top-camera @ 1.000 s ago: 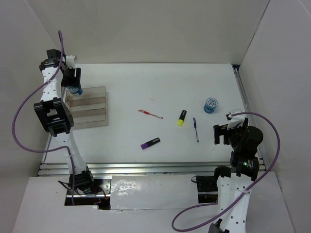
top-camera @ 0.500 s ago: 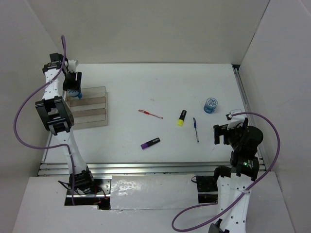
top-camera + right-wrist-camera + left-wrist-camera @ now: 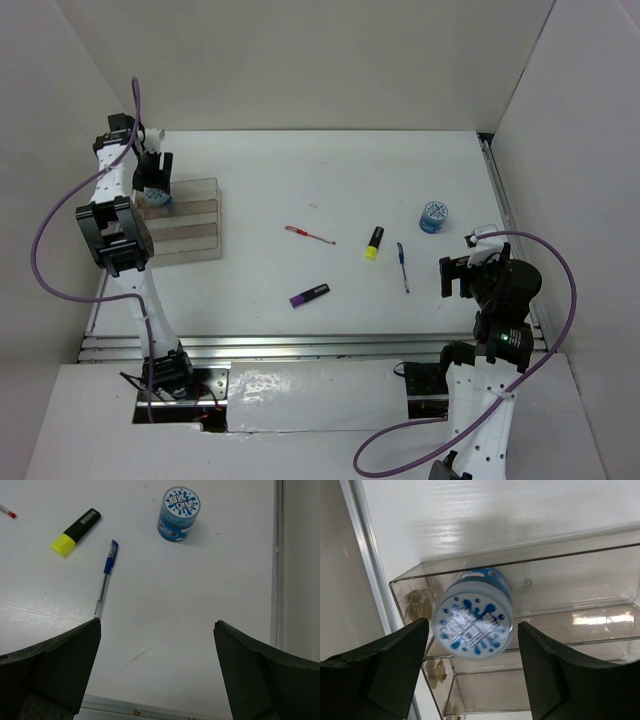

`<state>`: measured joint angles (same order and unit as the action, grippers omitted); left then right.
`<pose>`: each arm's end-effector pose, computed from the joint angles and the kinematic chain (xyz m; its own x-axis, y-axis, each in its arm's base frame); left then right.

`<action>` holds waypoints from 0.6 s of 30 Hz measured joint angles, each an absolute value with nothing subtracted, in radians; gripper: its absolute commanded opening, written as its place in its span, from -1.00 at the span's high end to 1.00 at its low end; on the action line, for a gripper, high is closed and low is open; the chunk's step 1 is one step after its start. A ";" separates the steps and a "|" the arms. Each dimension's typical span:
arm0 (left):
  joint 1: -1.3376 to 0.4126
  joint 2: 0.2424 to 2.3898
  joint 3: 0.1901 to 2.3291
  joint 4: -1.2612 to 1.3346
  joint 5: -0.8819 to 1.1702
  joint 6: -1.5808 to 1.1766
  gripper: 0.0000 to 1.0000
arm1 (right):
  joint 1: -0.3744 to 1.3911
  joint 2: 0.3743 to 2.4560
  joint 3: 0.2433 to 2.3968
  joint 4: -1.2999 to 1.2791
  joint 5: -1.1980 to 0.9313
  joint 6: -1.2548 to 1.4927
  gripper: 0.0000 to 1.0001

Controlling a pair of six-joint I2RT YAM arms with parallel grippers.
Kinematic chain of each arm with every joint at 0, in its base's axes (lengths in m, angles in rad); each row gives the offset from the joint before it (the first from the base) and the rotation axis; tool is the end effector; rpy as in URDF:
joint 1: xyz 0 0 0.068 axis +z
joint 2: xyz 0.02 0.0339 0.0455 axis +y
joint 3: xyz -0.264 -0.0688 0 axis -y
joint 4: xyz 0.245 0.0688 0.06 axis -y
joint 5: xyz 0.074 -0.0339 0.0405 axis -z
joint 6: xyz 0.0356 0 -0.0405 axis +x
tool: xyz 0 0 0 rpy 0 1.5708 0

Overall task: Sort the stationery into containers
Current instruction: Place the stationery in the storage box, then pick up the stationery from the center of the board.

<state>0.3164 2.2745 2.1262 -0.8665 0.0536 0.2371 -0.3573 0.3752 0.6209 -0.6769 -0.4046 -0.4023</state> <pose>0.4756 0.1537 0.2449 -0.8513 -0.0319 -0.5237 -0.0863 0.9931 0.0797 0.0933 -0.0199 0.2834 -0.3550 -0.2517 -0.9004 -0.1658 0.9648 -0.2043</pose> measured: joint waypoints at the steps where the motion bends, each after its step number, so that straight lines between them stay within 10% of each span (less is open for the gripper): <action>1: 0.315 2.274 2.126 -0.863 0.054 0.237 -0.71 | -0.357 0.375 0.621 -0.677 -0.405 -0.402 -1.00; 18: 0.145 1.712 1.951 -0.739 0.079 0.220 -0.84 | -0.358 0.502 0.661 -0.669 -0.311 -0.312 -0.91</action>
<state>0.1452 1.7123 1.9507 -0.7387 0.0788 0.2199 -0.3580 0.5018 0.6605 -0.6693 -0.3115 -0.3119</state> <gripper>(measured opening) 0.917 0.956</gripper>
